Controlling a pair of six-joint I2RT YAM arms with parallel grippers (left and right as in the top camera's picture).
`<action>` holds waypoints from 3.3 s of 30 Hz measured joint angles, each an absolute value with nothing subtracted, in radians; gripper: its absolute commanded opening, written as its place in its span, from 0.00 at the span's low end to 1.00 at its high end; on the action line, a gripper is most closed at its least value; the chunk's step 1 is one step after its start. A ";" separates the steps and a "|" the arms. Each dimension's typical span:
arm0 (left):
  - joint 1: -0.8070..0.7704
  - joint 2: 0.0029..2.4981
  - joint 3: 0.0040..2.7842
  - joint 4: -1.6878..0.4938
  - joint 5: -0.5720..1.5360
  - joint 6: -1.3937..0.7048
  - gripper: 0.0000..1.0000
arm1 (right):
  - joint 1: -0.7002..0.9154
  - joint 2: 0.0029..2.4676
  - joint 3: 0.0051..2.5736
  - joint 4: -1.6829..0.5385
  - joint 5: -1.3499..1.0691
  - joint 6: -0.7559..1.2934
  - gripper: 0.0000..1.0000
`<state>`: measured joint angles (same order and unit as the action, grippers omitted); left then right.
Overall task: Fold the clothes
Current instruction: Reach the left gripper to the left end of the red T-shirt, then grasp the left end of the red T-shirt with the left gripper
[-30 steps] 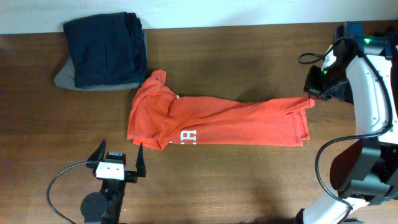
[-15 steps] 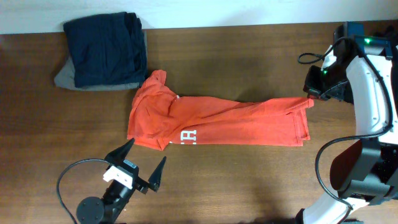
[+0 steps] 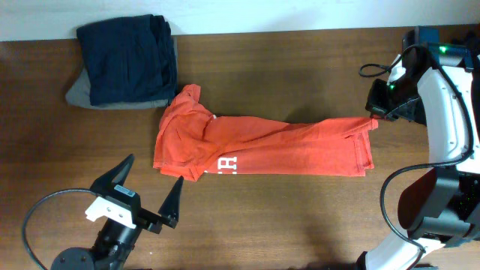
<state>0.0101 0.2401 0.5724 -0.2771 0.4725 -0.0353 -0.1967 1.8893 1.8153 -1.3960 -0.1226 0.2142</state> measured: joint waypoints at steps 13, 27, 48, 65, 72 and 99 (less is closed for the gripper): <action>0.010 0.778 0.947 -0.852 0.387 -0.160 0.99 | -0.197 1.889 1.815 -1.396 -0.123 0.215 0.04; 0.010 1.382 1.005 -0.877 0.562 -0.289 0.99 | -0.197 1.889 1.815 -1.395 -0.123 0.215 0.04; -0.120 1.561 1.005 -0.758 0.200 -0.770 0.99 | -0.197 1.889 1.815 -1.385 -0.123 0.214 0.04; -0.122 1.697 1.005 -0.675 0.197 -0.809 0.92 | -0.197 1.889 1.815 -1.384 -0.123 0.214 0.04; -0.122 1.696 1.005 -0.682 0.197 -0.809 0.90 | -0.197 1.889 1.815 -1.383 -0.123 0.213 0.04; -0.122 1.670 1.005 -0.674 0.193 -0.804 0.32 | -0.197 1.889 1.815 -1.379 -0.123 0.214 0.04</action>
